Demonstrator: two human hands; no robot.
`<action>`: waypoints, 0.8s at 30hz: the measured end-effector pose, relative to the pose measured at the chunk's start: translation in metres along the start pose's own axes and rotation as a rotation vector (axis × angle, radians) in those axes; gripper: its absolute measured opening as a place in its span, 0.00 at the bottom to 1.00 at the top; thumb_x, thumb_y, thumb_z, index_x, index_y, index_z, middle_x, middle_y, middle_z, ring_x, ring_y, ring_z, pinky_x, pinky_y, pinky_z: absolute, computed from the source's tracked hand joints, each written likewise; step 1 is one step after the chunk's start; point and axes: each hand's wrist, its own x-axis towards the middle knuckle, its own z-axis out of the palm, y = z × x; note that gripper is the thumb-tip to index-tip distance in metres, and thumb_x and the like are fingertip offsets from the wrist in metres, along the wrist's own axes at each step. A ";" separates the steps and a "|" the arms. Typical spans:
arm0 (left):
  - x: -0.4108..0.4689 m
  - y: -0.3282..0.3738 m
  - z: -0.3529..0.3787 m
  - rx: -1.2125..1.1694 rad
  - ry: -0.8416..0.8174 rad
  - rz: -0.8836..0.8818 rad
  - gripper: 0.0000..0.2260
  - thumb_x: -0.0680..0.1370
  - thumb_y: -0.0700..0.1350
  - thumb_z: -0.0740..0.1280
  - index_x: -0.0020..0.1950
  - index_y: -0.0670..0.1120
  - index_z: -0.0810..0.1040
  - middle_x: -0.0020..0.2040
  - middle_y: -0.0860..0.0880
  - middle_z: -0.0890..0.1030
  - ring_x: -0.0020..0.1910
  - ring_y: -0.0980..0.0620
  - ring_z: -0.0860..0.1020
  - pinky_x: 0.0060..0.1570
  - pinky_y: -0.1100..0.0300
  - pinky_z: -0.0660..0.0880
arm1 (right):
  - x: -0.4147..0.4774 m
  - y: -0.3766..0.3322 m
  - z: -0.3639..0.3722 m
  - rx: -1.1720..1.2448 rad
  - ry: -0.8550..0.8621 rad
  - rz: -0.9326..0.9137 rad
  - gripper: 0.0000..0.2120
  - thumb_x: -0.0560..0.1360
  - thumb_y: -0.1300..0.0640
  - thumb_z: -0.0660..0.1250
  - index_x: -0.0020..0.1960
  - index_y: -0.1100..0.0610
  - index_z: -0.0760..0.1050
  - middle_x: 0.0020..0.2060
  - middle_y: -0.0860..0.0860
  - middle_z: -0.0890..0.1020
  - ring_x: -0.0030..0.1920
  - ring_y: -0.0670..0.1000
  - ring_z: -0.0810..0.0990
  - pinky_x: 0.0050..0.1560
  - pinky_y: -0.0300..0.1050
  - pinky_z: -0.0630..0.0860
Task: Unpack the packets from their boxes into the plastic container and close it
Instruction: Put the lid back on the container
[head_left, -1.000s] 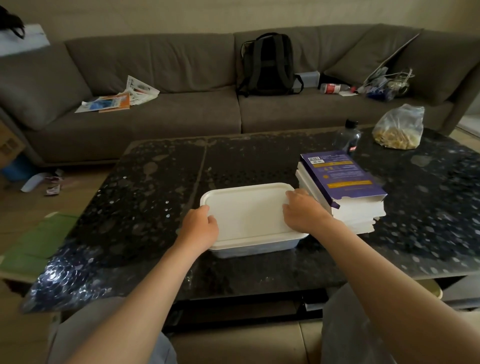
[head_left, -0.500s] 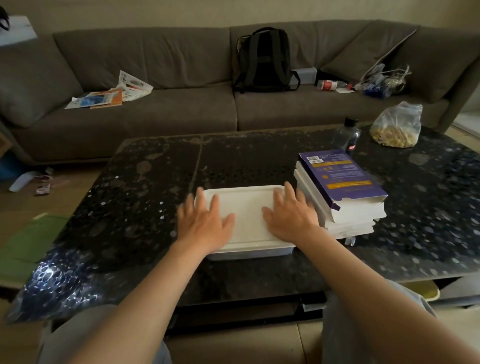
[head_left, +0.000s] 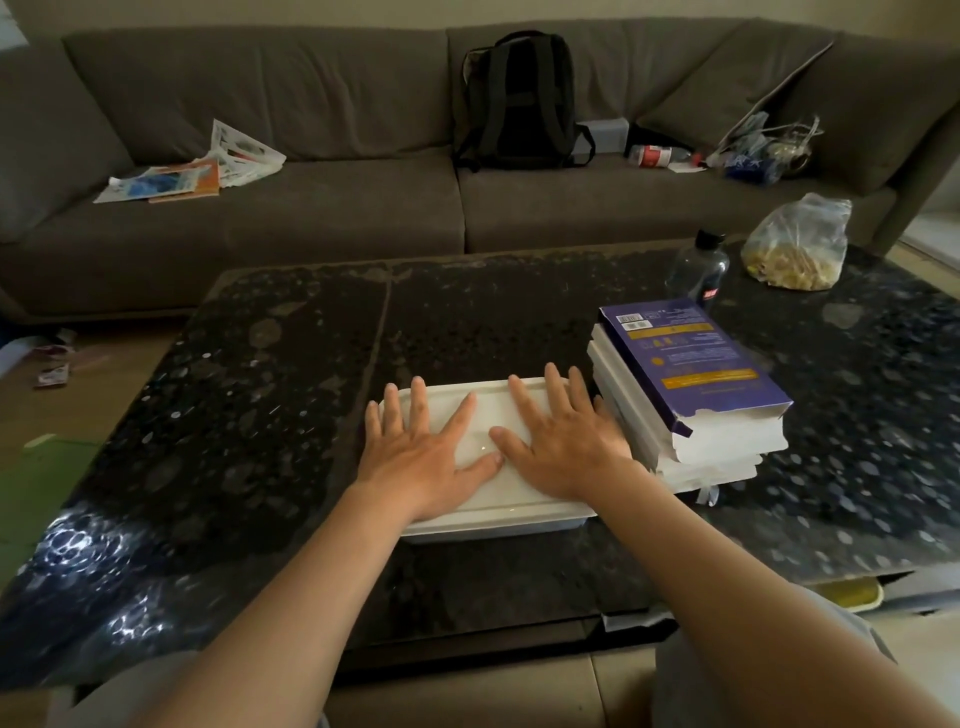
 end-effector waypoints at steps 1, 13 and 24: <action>0.000 0.000 0.000 0.001 -0.001 -0.001 0.39 0.71 0.79 0.40 0.77 0.66 0.33 0.79 0.41 0.30 0.76 0.36 0.28 0.74 0.37 0.34 | 0.000 -0.001 0.001 -0.008 0.008 -0.001 0.37 0.76 0.26 0.38 0.80 0.41 0.34 0.81 0.55 0.38 0.80 0.61 0.36 0.77 0.66 0.44; -0.021 -0.002 -0.006 -0.064 0.068 0.033 0.31 0.78 0.72 0.39 0.79 0.65 0.38 0.81 0.44 0.34 0.78 0.39 0.31 0.75 0.39 0.32 | -0.023 -0.015 -0.023 -0.034 -0.034 -0.051 0.35 0.80 0.31 0.38 0.82 0.44 0.37 0.81 0.57 0.38 0.80 0.62 0.36 0.78 0.67 0.39; -0.031 -0.004 0.003 0.001 -0.048 0.007 0.31 0.77 0.72 0.41 0.77 0.66 0.32 0.79 0.41 0.29 0.76 0.38 0.28 0.75 0.40 0.32 | -0.034 -0.016 -0.009 -0.069 -0.102 -0.038 0.35 0.78 0.28 0.36 0.79 0.39 0.30 0.81 0.55 0.35 0.79 0.65 0.33 0.75 0.70 0.35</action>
